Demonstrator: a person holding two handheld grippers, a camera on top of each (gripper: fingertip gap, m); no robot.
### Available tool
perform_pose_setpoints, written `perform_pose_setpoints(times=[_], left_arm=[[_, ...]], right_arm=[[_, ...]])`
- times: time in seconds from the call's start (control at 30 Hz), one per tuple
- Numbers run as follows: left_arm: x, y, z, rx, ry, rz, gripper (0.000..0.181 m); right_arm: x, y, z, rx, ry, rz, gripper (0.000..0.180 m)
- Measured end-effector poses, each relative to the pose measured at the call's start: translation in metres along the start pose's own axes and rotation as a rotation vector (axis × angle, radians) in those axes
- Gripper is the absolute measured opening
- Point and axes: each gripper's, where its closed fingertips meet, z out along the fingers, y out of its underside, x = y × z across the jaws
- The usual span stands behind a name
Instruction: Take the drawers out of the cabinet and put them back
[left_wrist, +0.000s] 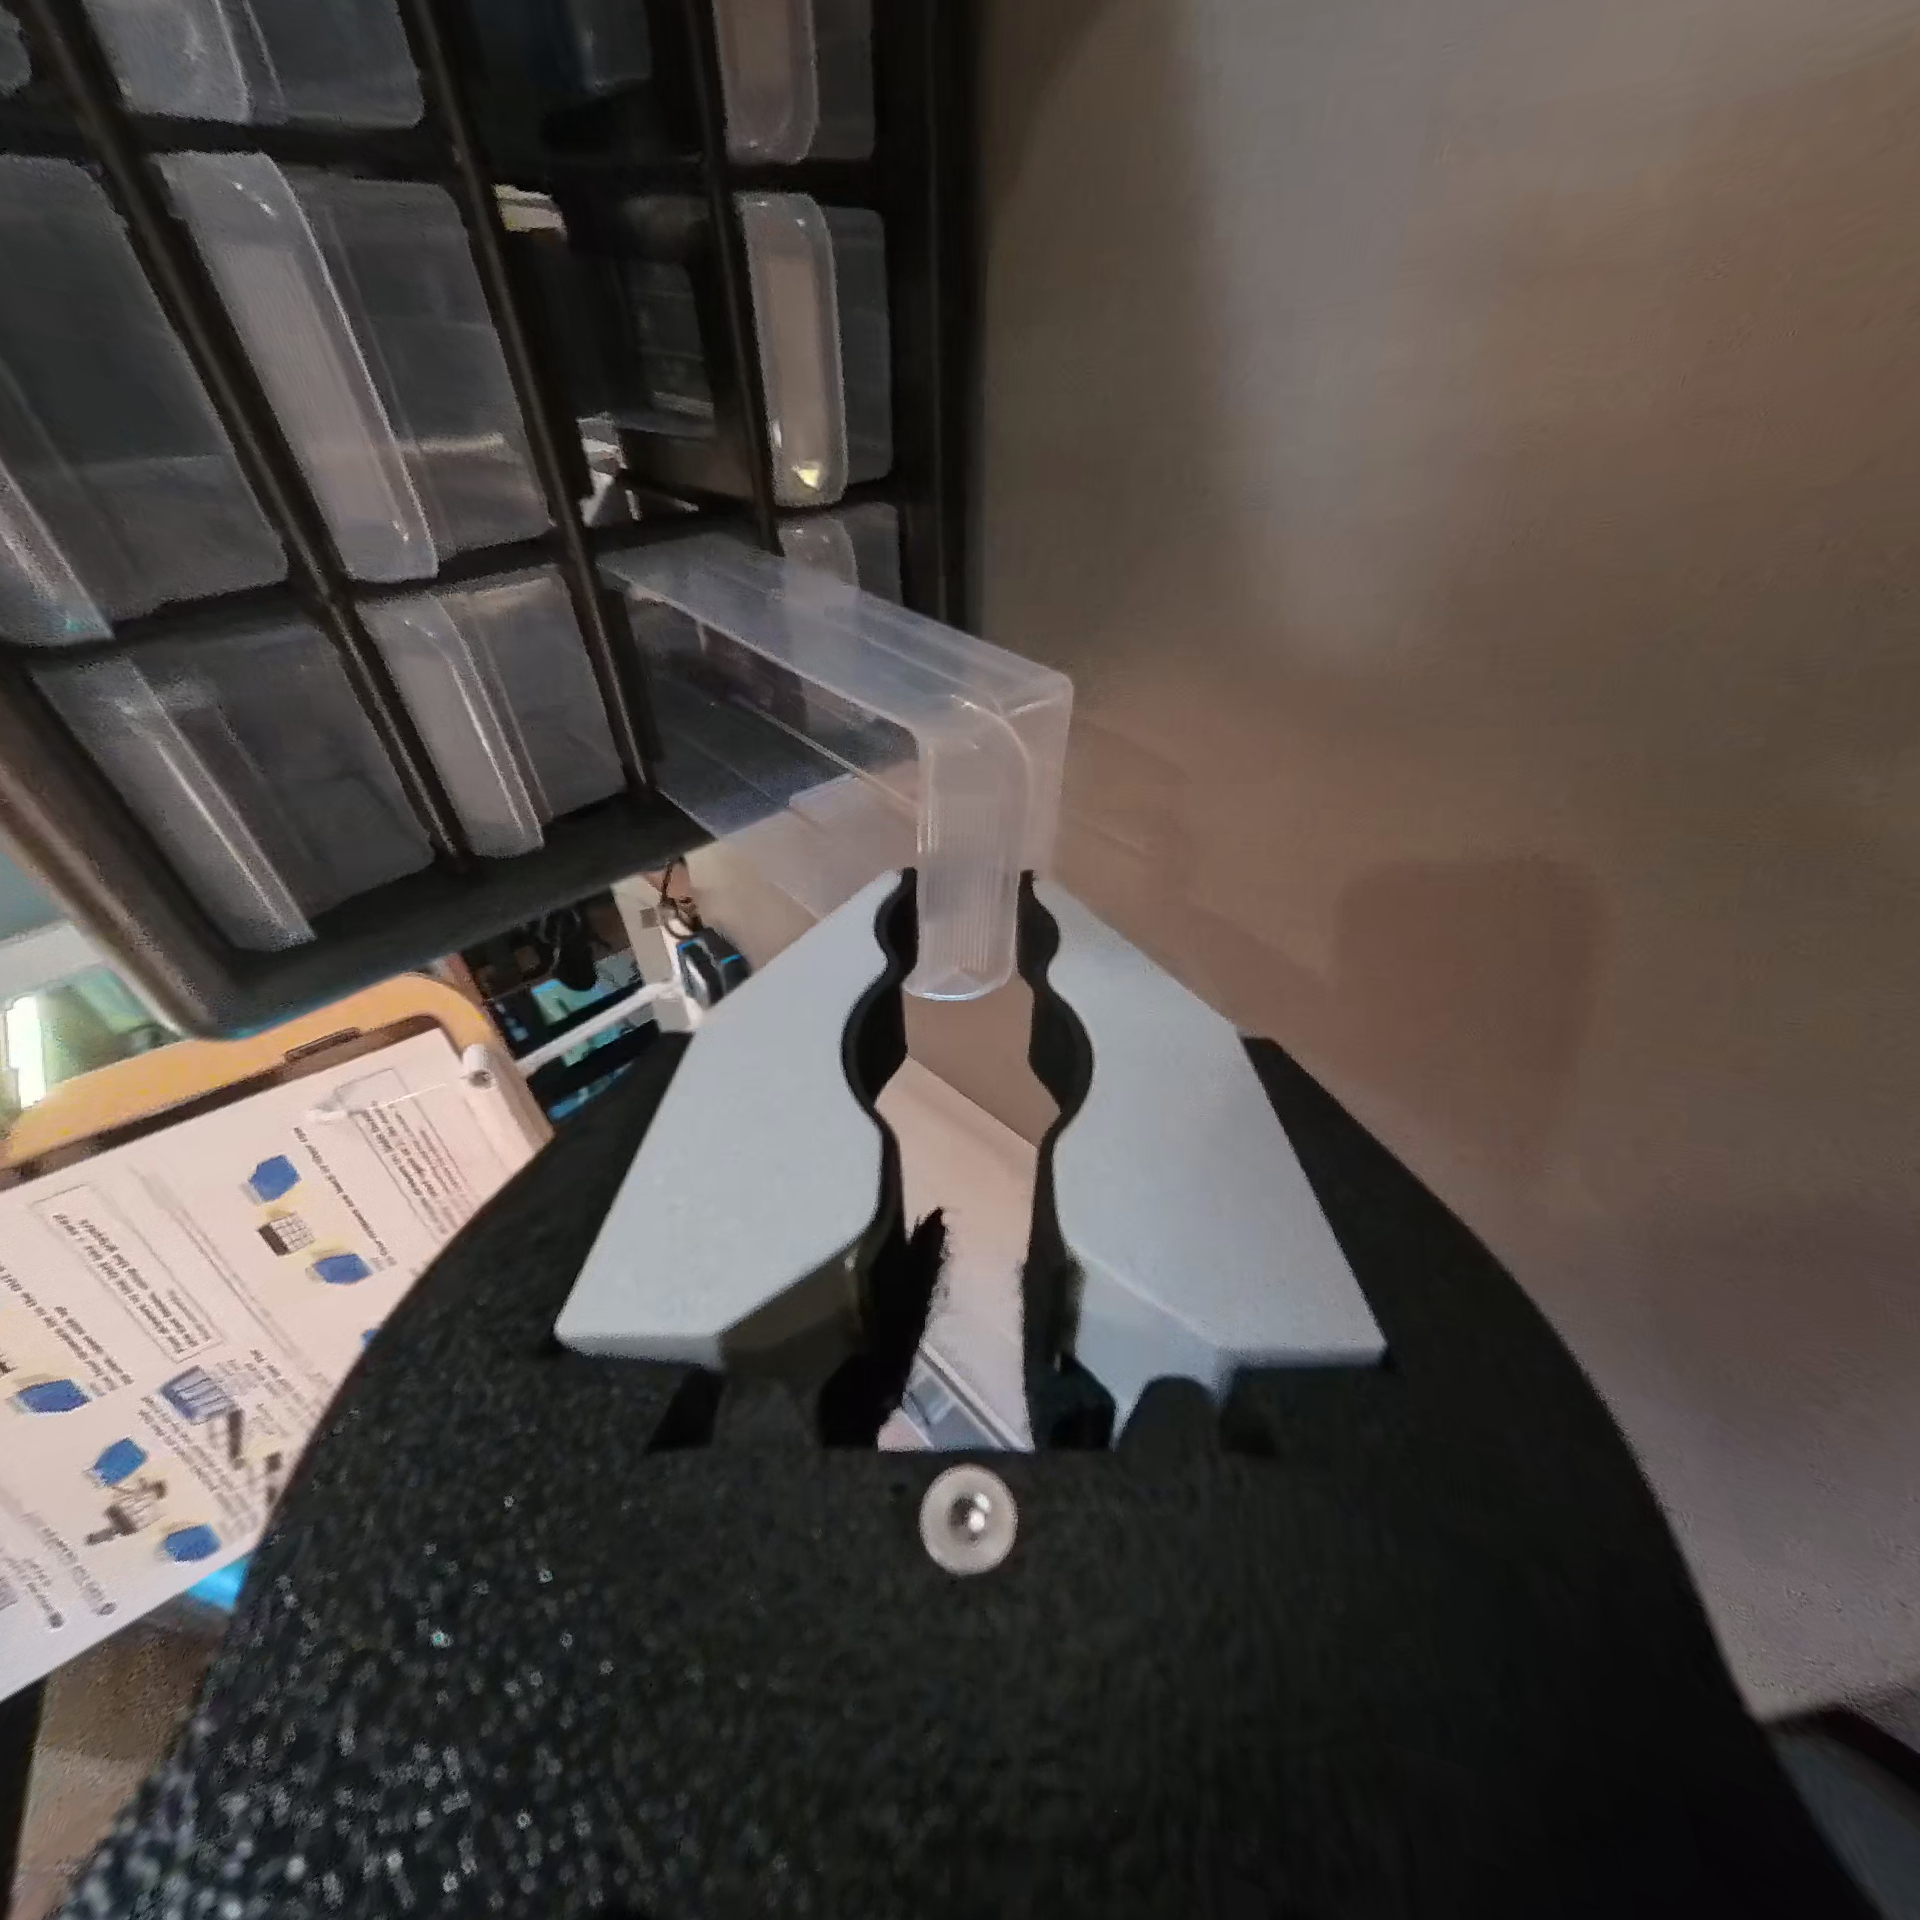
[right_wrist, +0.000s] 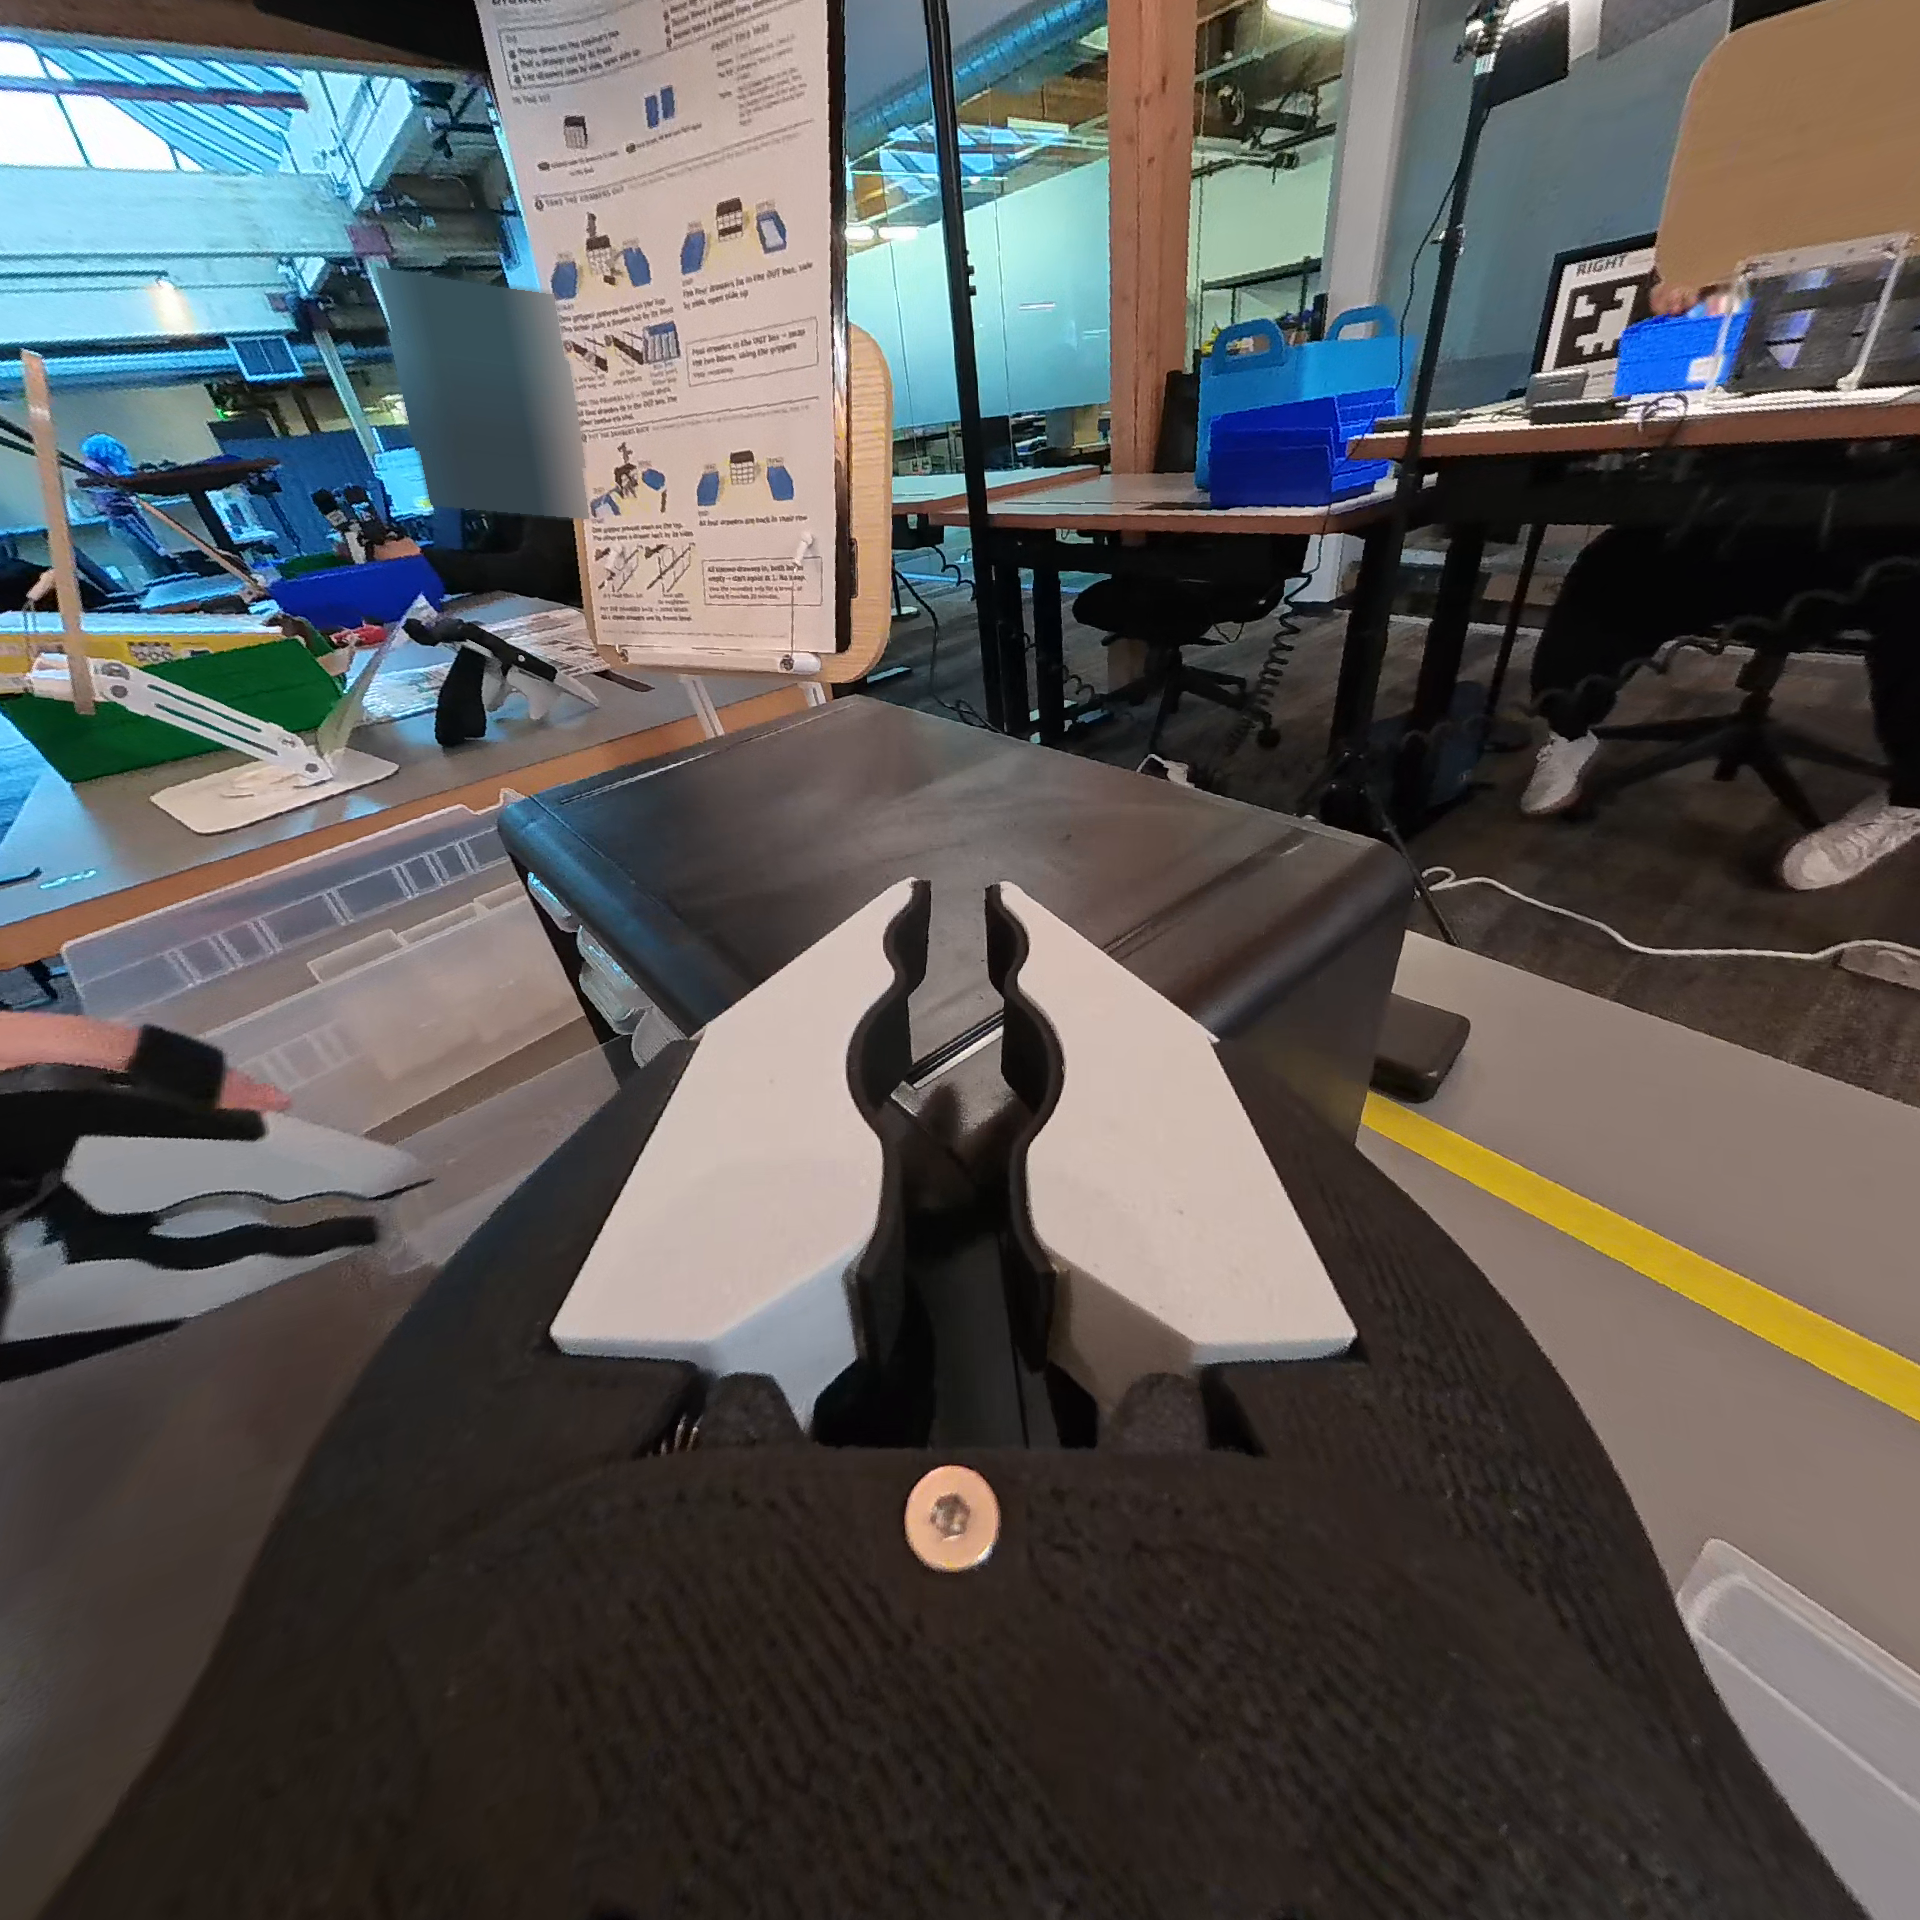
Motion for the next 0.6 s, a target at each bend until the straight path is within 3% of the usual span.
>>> perform_pose_setpoints(times=[0.03,0.33,0.37,0.43,0.47,0.6], left_arm=[[-0.003,-0.001,0.007,0.000,-0.020,0.004,0.016],[-0.046,-0.007,0.046,0.029,-0.258,-0.045,0.017],[-0.052,-0.005,0.048,0.025,-0.302,-0.073,0.022],[-0.052,-0.002,0.046,0.044,-0.335,-0.111,0.052],[-0.050,-0.004,0.043,0.087,-0.347,-0.140,0.053],[-0.039,-0.011,0.033,0.227,-0.402,-0.118,0.008]], right_arm=[[0.000,0.000,0.000,0.000,-0.001,0.001,0.010],[0.000,0.000,0.001,-0.003,-0.001,-0.003,0.011],[0.000,0.000,0.001,-0.002,0.000,-0.004,0.011],[0.000,0.001,0.001,-0.003,0.000,-0.007,0.011],[-0.001,0.001,0.000,-0.003,0.000,-0.011,0.010],[-0.003,-0.003,0.000,0.011,-0.001,-0.035,0.005]])
